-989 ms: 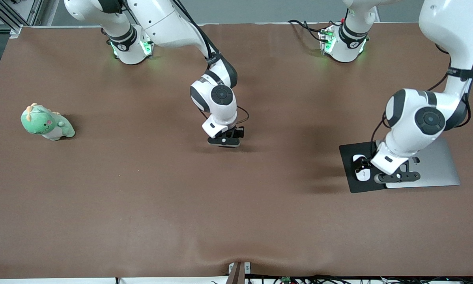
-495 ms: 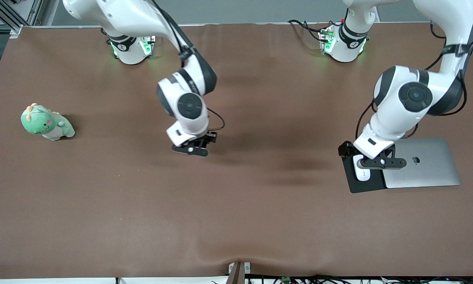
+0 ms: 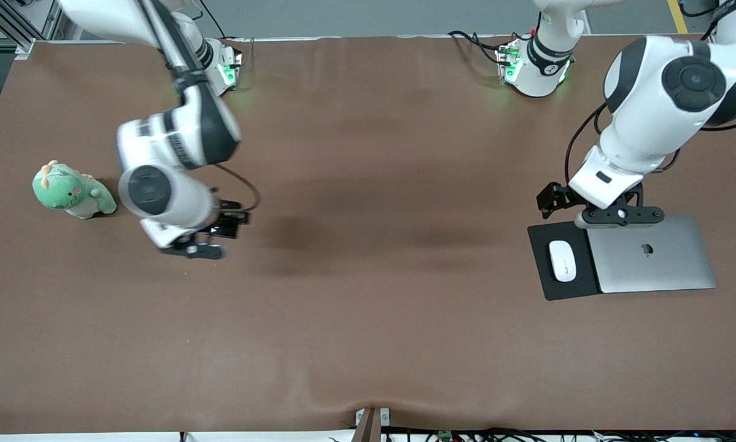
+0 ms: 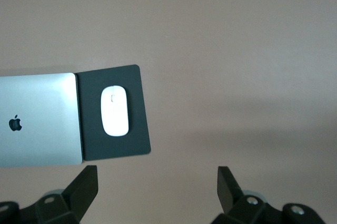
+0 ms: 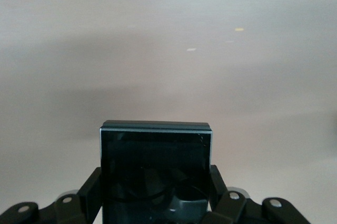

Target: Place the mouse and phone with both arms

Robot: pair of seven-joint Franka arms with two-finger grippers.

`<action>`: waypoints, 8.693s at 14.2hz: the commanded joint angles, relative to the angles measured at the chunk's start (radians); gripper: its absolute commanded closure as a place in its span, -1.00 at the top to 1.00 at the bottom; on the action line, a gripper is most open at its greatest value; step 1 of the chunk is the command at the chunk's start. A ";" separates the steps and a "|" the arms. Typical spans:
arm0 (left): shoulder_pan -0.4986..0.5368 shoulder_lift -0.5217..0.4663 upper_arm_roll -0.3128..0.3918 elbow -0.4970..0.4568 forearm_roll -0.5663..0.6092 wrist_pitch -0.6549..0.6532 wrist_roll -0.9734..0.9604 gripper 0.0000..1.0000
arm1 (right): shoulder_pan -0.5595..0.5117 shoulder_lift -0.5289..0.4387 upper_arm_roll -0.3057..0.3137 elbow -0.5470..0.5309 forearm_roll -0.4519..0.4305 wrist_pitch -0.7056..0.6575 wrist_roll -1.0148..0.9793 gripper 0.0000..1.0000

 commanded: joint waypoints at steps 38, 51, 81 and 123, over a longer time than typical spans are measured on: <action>-0.269 -0.075 0.275 0.221 -0.088 -0.321 0.077 1.00 | -0.536 -0.029 0.021 -0.635 -0.021 0.720 -0.627 -1.00; -0.277 -0.077 0.269 0.289 -0.045 -0.366 0.083 1.00 | -0.558 0.001 0.021 -0.667 -0.021 0.793 -0.669 0.63; -0.277 -0.066 0.257 0.309 -0.037 -0.392 0.086 1.00 | -0.268 -0.105 0.019 0.331 -0.070 -0.259 -0.262 1.00; -0.308 -0.053 0.423 0.364 -0.099 -0.461 0.231 1.00 | -0.358 -0.355 0.033 0.118 -0.058 -0.171 -0.322 1.00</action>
